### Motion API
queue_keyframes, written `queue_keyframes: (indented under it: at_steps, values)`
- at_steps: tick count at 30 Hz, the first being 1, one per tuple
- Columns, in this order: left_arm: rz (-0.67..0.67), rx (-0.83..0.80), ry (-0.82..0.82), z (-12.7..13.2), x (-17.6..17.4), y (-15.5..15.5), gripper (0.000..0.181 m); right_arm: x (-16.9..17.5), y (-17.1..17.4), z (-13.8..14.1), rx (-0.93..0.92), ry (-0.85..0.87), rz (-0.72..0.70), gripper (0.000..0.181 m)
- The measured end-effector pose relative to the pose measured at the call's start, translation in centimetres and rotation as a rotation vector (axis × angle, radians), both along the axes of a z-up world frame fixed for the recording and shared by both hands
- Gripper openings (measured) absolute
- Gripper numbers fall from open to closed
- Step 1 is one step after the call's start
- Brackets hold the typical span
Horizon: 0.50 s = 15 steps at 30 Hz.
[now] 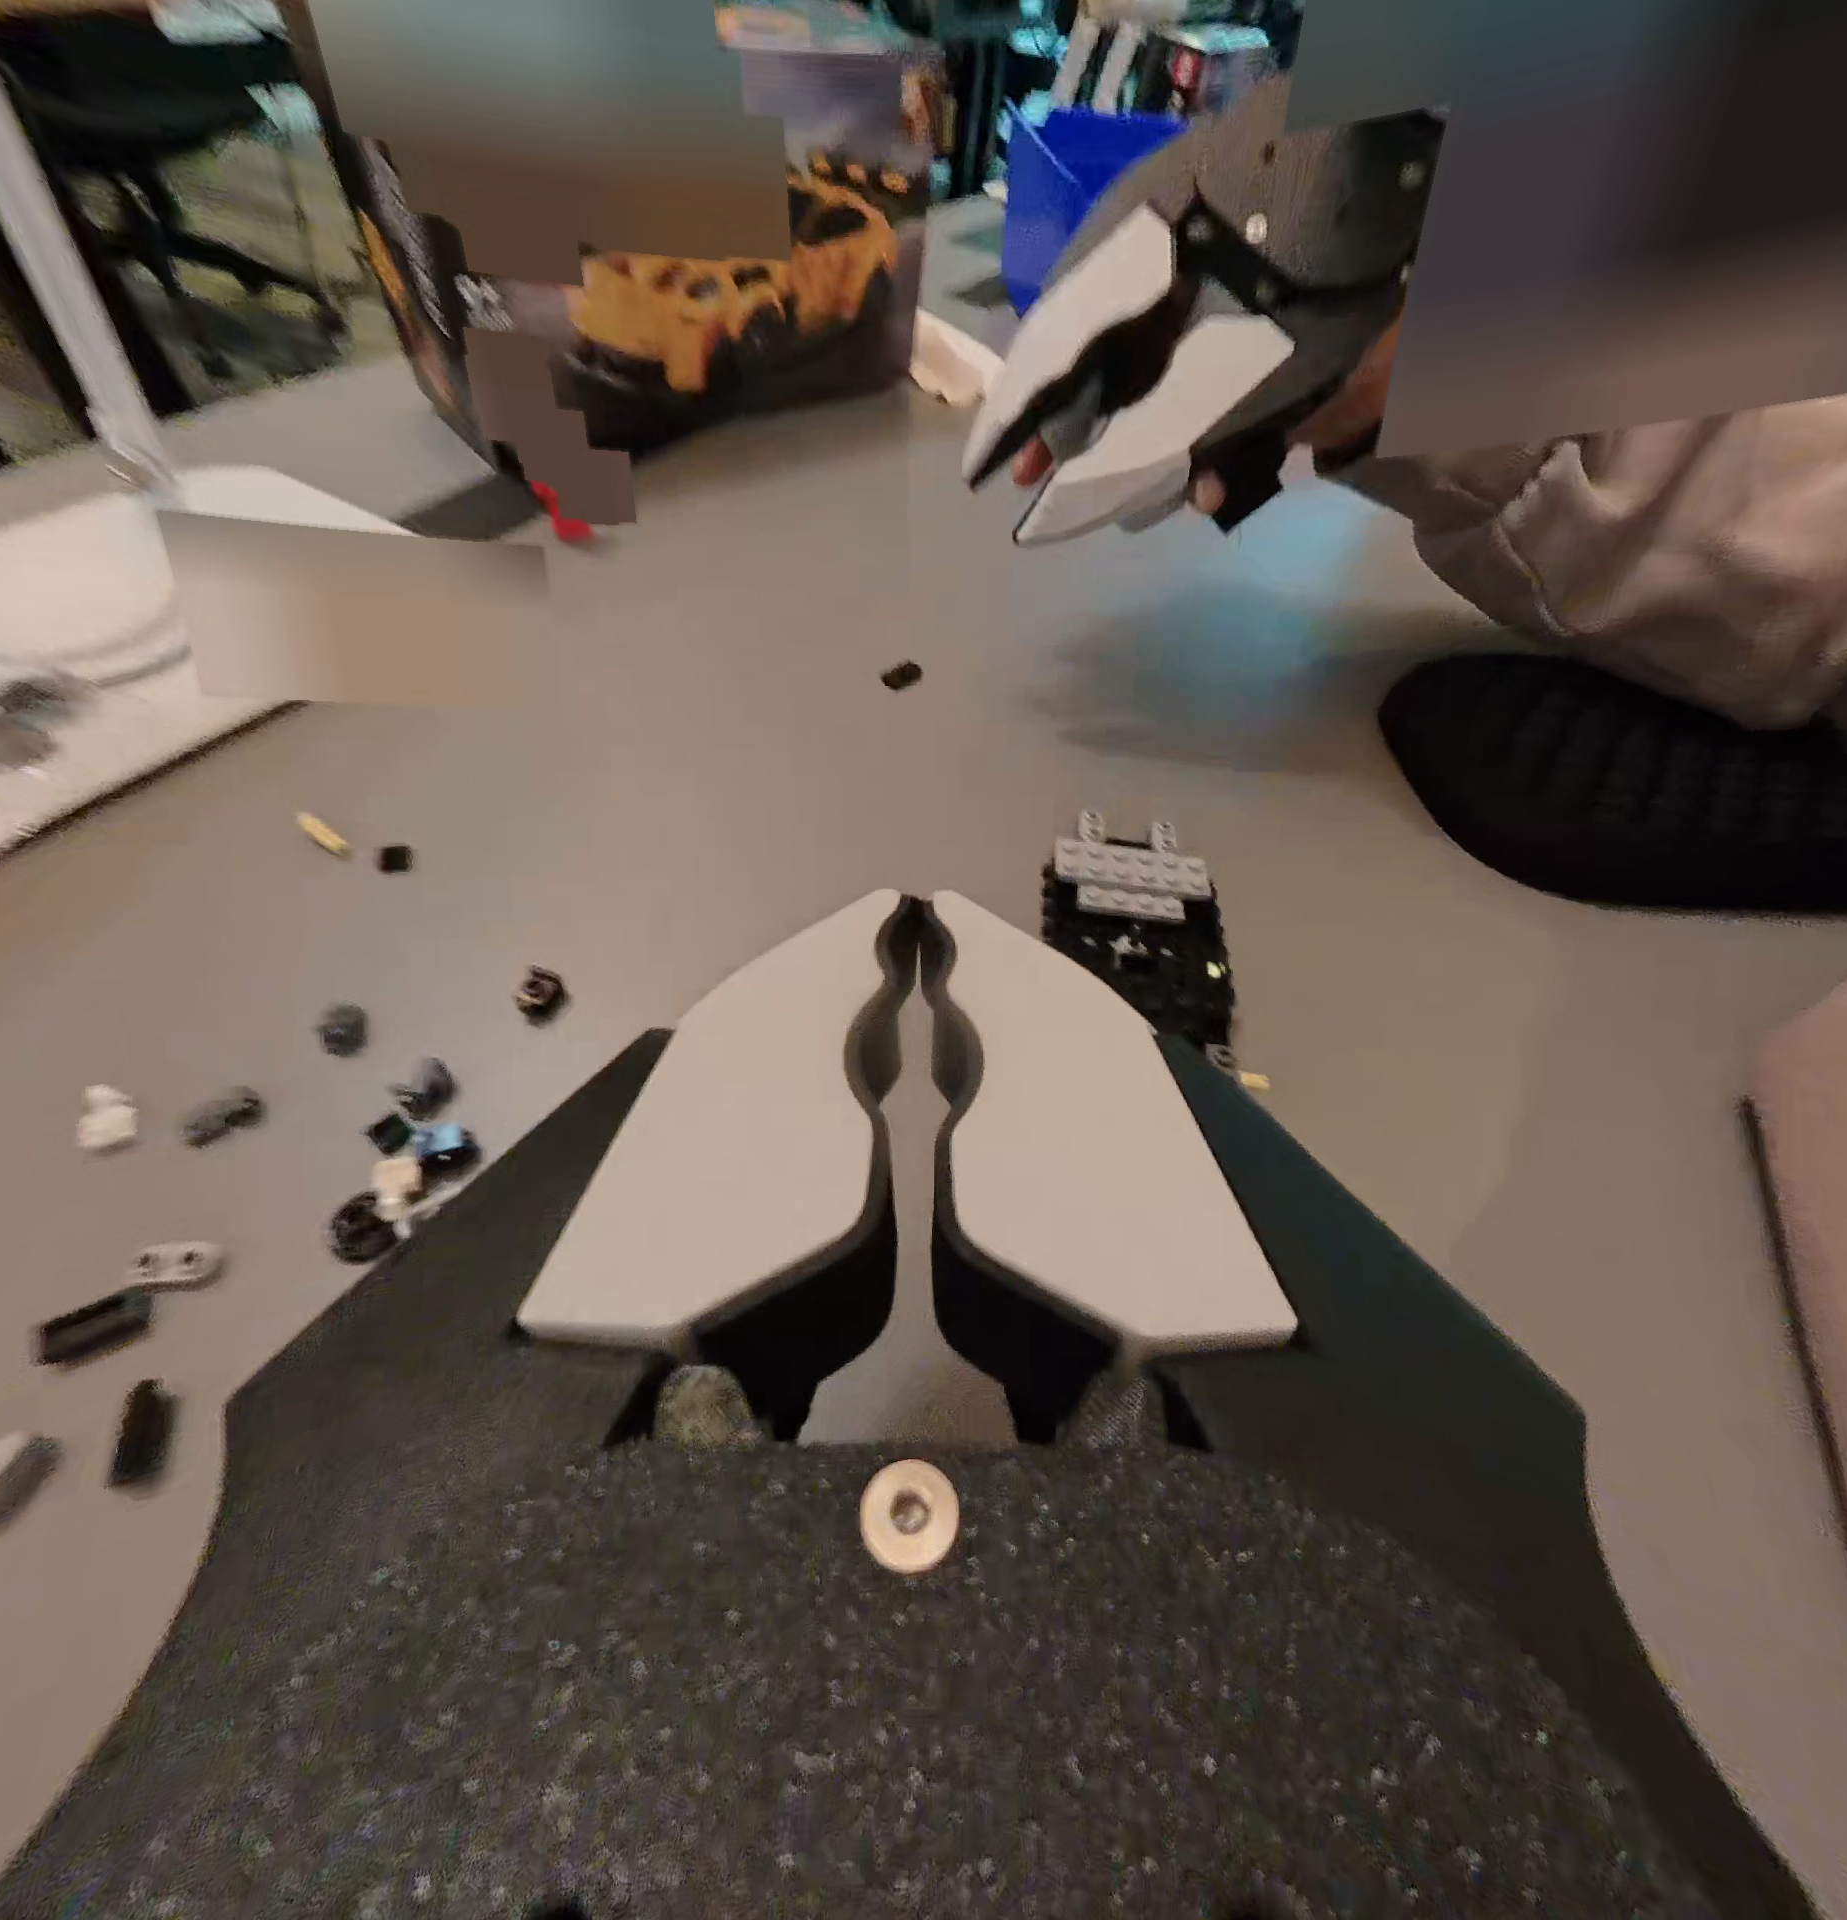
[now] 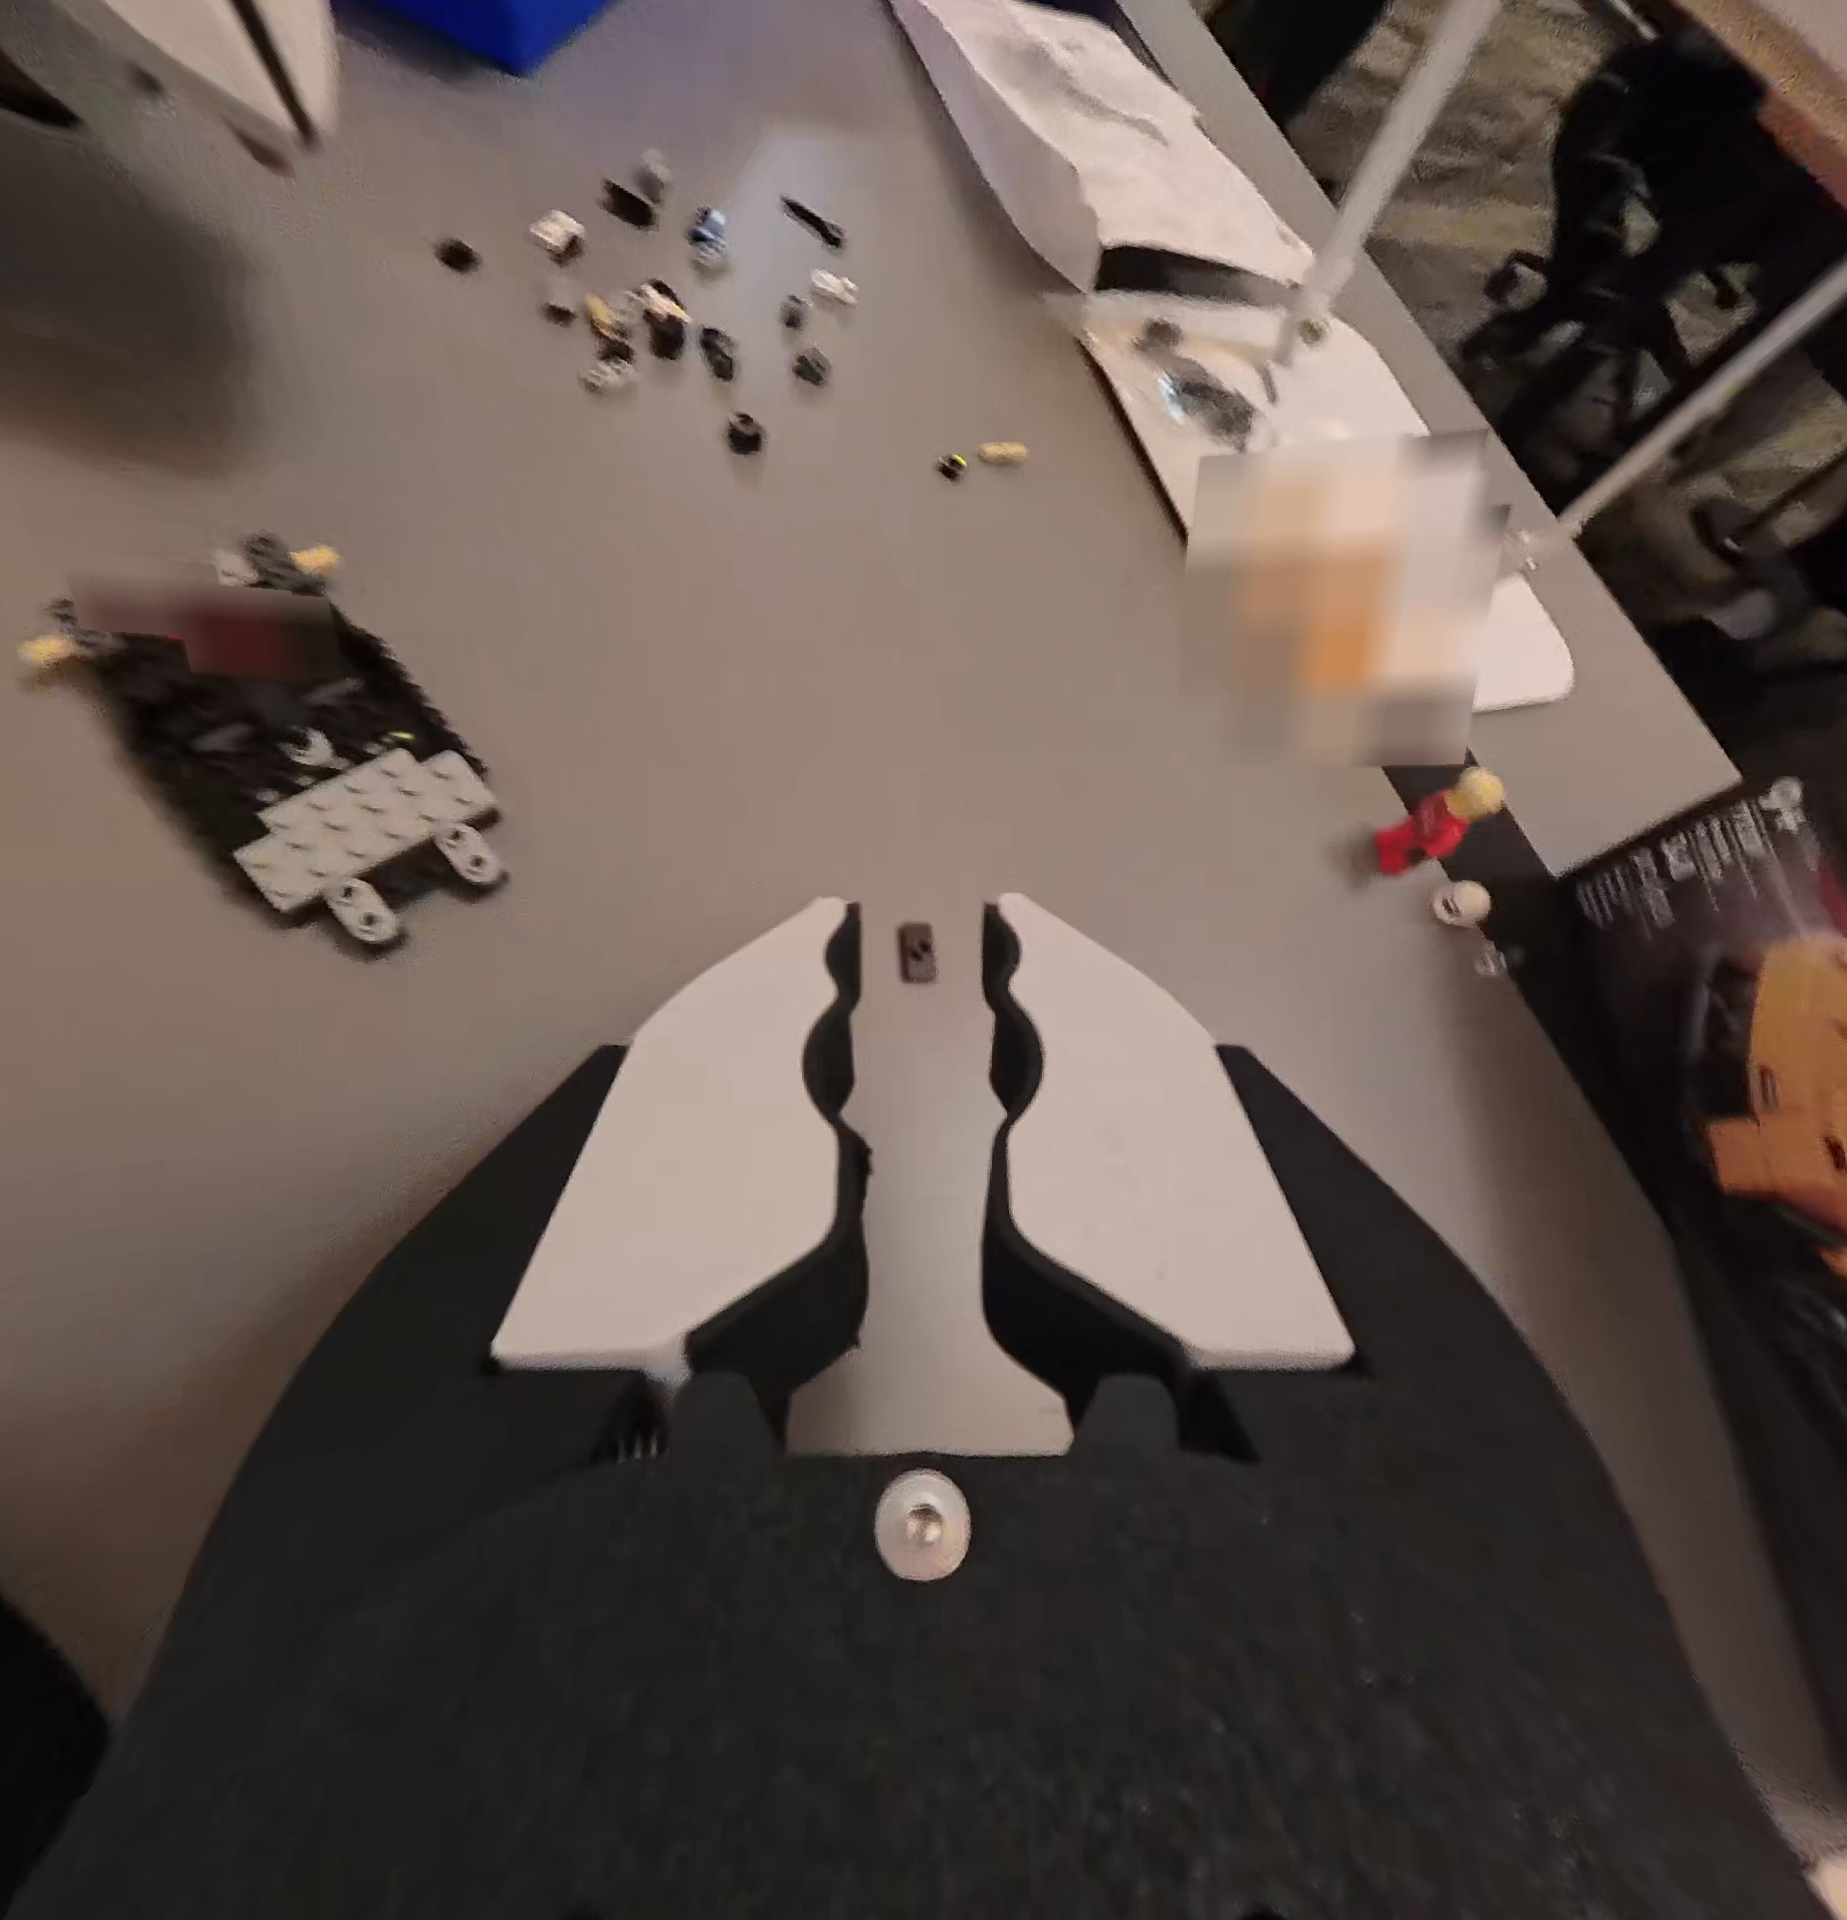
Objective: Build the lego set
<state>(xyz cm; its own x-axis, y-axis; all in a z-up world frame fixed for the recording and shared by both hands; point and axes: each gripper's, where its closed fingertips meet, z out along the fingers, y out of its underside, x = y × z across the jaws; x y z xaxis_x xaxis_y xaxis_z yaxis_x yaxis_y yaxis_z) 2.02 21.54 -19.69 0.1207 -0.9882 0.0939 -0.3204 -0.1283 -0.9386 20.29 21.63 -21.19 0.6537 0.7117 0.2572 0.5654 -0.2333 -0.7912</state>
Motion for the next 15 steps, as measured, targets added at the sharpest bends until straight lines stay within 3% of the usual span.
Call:
queue_keyframes:
  at_steps: [6,15]
  values:
    - [0.080,0.086,-0.048,0.8,-0.2,1.2,0.000,0.0,1.4,-3.7,-0.102,-0.018,-0.035,0.011]
    - [0.028,0.069,0.009,-0.7,0.4,0.3,0.000,-0.7,2.0,-6.3,-0.276,-0.017,-0.017,0.022]
